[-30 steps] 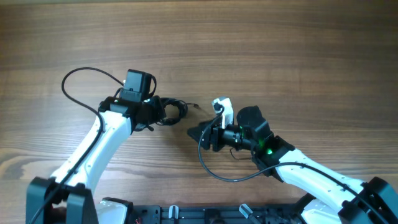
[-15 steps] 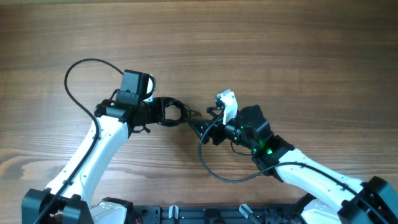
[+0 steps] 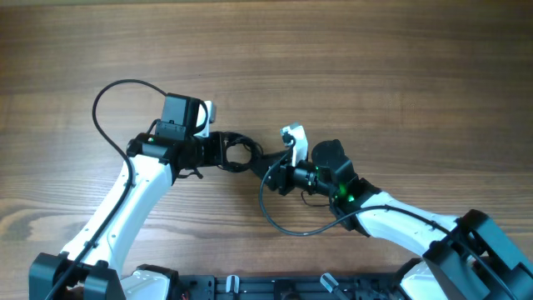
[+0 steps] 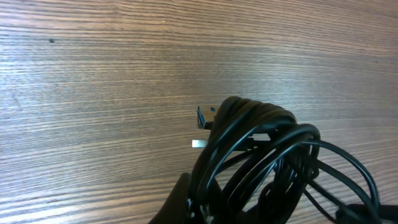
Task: Untangle cables
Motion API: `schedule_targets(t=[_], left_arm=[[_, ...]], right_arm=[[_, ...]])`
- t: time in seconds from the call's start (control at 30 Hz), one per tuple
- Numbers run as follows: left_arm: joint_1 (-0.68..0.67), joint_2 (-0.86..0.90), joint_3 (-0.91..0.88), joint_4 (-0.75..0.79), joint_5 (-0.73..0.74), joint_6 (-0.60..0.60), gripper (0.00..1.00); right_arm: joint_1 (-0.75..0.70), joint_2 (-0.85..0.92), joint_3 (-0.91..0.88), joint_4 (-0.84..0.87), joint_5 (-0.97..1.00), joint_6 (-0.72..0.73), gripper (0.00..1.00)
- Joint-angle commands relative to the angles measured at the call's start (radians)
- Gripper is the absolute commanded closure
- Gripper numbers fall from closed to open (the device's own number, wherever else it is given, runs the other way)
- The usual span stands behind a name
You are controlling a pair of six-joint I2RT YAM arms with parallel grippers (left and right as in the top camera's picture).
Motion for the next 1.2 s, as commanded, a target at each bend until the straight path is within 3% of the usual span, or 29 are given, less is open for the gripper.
schedule_targets(t=[0.0,0.17,0.27,0.4,0.5,0.53,0.7,0.83,1.07,1.17], left_arm=[[0.002,-0.02,0.017,0.009,0.034,0.017,0.96],[0.002,-0.02,0.017,0.008,0.085,0.017,0.96],[0.002,-0.02,0.017,0.009,0.091,0.017,0.96],[0.002,-0.02,0.017,0.008,0.094,0.012,0.96],[0.002,-0.02,0.017,0.009,0.094,0.012,0.96],[0.002,-0.02,0.017,0.01,0.093,0.012,0.96],[0.002,-0.02,0.017,0.041,-0.035,-0.041,0.96],[0.002,-0.02,0.017,0.071,-0.11,-0.04,0.96],[-0.011,-0.02,0.013,0.075,-0.095,-0.1,0.96],[-0.045,-0.02,0.013,0.086,-0.108,-0.151,0.96]], right_arm=[[0.0,0.009,0.011,0.004,-0.026,0.097,0.73],[0.0,0.009,0.011,-0.001,-0.007,0.157,0.75],[0.0,0.01,0.011,-0.003,0.062,0.273,0.7],[0.0,0.016,0.011,-0.004,0.13,0.446,0.71],[0.0,0.018,0.011,-0.003,0.153,0.553,0.92],[0.0,0.018,0.011,-0.002,0.15,0.593,0.95],[-0.024,0.017,0.011,0.131,-0.002,0.629,0.96],[-0.121,0.017,0.011,0.173,-0.144,0.822,0.95],[-0.15,0.017,0.011,0.225,-0.042,1.087,0.96],[-0.149,0.017,0.011,0.329,-0.047,1.109,0.95]])
